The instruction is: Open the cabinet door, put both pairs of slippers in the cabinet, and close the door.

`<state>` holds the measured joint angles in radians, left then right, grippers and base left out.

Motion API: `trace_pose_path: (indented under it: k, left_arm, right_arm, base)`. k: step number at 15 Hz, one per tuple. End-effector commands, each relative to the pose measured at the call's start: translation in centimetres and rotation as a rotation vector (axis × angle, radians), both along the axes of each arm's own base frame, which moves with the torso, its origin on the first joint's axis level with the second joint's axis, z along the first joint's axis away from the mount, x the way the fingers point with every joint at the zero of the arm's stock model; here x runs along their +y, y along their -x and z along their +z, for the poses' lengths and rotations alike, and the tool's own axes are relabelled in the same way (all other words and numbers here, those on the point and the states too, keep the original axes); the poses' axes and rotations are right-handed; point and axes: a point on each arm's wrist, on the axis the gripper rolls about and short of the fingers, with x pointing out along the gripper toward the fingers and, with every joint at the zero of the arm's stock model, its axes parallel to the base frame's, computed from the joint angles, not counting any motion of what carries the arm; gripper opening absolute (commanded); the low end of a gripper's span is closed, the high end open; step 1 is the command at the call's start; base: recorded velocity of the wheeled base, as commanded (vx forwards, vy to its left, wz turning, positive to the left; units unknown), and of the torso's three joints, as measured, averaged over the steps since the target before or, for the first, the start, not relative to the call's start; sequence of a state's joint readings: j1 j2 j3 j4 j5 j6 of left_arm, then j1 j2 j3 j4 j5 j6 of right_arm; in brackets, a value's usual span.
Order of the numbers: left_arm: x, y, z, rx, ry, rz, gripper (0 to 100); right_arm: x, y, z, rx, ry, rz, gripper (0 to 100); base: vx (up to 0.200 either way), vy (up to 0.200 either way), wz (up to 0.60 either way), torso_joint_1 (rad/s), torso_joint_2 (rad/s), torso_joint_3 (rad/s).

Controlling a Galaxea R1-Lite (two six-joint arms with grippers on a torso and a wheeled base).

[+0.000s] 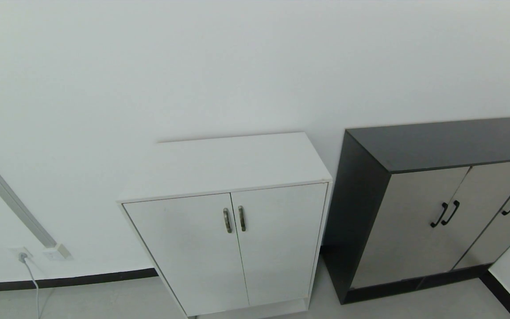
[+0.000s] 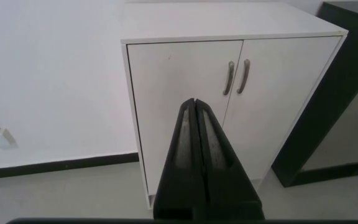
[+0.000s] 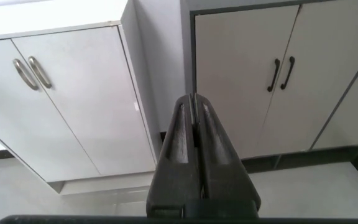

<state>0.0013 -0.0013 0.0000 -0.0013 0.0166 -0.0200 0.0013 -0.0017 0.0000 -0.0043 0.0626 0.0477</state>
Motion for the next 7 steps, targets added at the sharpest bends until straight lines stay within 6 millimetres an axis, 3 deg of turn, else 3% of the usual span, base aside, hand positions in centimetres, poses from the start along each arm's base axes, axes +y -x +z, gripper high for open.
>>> trace_pose_path:
  k: [1,7]
  left_arm:
    - [0.00,-0.01,0.01,0.001,0.000,0.002,0]
    - [0.00,-0.01,0.01,0.001,0.000,0.001,0]
  right_arm:
    - [0.00,-0.01,0.02,0.000,0.000,-0.001,0]
    - [0.00,-0.01,0.02,-0.001,0.011,-0.001,0]
  base:
    - [0.000,0.000,0.00,0.000,0.00,0.000]
    - [0.000,0.000,0.00,0.000,0.00,0.000]
